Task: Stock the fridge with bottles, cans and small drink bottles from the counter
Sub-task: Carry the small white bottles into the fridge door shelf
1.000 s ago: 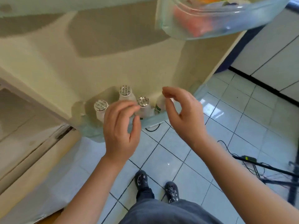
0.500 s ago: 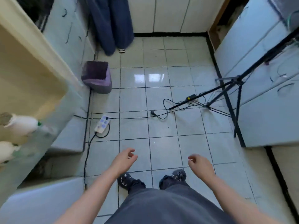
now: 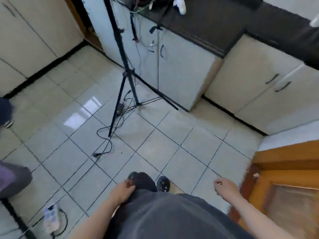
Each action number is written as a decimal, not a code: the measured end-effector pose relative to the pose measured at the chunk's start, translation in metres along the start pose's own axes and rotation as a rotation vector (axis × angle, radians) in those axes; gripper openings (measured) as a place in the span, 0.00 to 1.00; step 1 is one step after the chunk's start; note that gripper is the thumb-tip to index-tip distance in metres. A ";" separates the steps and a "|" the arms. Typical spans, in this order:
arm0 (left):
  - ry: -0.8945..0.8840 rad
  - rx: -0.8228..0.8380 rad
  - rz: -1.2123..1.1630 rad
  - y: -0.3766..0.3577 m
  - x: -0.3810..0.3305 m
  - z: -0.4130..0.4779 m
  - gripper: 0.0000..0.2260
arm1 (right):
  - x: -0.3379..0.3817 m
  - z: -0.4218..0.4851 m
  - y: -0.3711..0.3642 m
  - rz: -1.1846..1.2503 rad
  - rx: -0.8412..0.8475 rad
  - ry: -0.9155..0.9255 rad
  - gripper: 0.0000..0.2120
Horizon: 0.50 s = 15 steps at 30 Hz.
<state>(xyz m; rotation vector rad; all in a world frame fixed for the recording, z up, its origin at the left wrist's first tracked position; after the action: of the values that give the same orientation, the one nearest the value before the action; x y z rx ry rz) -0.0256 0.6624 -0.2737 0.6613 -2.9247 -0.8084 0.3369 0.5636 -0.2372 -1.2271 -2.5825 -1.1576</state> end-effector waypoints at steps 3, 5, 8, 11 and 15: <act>-0.060 -0.004 0.080 0.017 -0.058 0.015 0.13 | -0.025 -0.004 0.001 0.189 -0.051 -0.080 0.11; -0.080 0.008 0.188 0.025 -0.101 0.027 0.15 | -0.045 -0.007 -0.001 0.297 -0.070 -0.145 0.09; -0.119 0.049 0.399 0.025 -0.166 0.045 0.14 | -0.077 -0.012 -0.011 0.475 -0.083 -0.262 0.14; -0.165 0.112 0.527 0.017 -0.244 0.064 0.13 | -0.107 -0.019 -0.010 0.644 -0.127 -0.436 0.09; -0.238 0.135 0.639 0.005 -0.375 0.079 0.15 | -0.149 -0.015 0.016 0.801 -0.193 -0.636 0.08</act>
<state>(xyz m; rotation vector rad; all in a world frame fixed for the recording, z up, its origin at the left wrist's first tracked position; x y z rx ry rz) 0.3015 0.8578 -0.3107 -0.3945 -3.1018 -0.6436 0.4462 0.4639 -0.2679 -2.6686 -1.8702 -0.9242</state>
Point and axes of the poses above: each hand's wrist, its own z-axis towards the middle knuckle, its own y-axis out of the back of the hand, x = y × z, the point moved 1 cm from there along z, towards the middle knuckle, and after that the axes turned 13 degrees about y, right-handed, at the moved point
